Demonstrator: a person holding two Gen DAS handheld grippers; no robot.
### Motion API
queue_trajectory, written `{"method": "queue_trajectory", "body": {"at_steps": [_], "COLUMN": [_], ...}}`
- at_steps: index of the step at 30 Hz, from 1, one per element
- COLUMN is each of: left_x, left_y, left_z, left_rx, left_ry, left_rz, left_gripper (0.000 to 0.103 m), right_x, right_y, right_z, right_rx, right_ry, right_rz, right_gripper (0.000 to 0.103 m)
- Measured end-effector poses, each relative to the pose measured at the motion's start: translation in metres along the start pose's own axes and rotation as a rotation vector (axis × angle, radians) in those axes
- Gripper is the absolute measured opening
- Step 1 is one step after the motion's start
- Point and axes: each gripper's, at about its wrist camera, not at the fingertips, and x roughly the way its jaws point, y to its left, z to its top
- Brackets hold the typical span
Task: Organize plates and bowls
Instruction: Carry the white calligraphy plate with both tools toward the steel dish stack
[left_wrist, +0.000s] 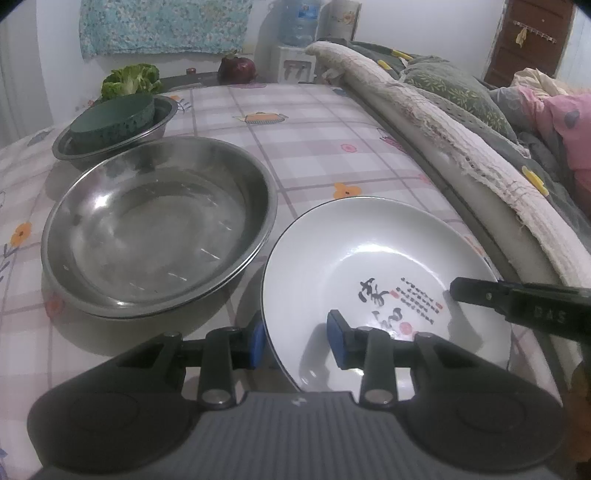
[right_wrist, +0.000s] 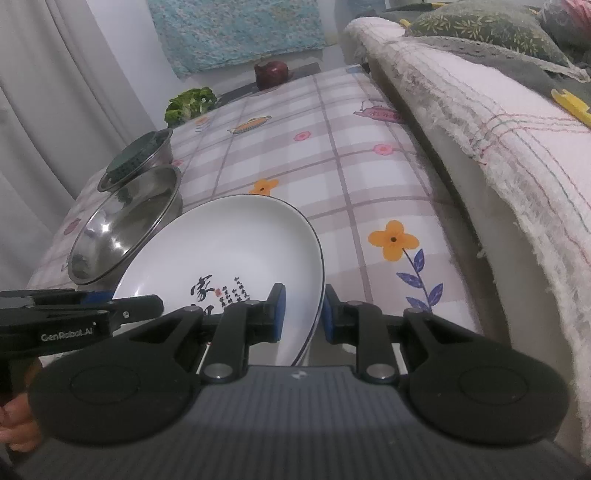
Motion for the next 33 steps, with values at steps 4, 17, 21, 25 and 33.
{"method": "queue_trajectory", "body": {"at_steps": [4,17,21,25,33], "left_x": [0.0004,-0.0005,0.0005,0.0030,0.0056], "left_y": [0.0005,-0.0031,-0.0053,-0.0059,-0.0069], "left_z": [0.0009,0.0002,-0.0005,-0.0008,0.0004], "left_rx": [-0.006,-0.004,0.011,0.014,0.018], "left_ry": [0.002,-0.001,-0.003,0.001,-0.003], "left_rz": [-0.013,-0.024,-0.015,-0.012,-0.009], "left_gripper": [0.035,0.035,0.036,0.036,0.038], "right_x": [-0.0014,0.0013,0.0029,0.0042,0.0029], "right_y": [-0.0010,-0.0058,-0.0069,-0.0071,-0.0055], "right_z": [0.0016,0.0044,0.0035,0.0025,-0.0004], "right_rx": [0.006,0.011,0.007,0.001,0.008], "right_ry": [-0.006,-0.019,-0.022,-0.026,-0.039], "right_rz": [-0.010,-0.031,-0.032,-0.034,-0.027], "right_gripper": [0.021,0.020,0.020,0.020,0.022]}}
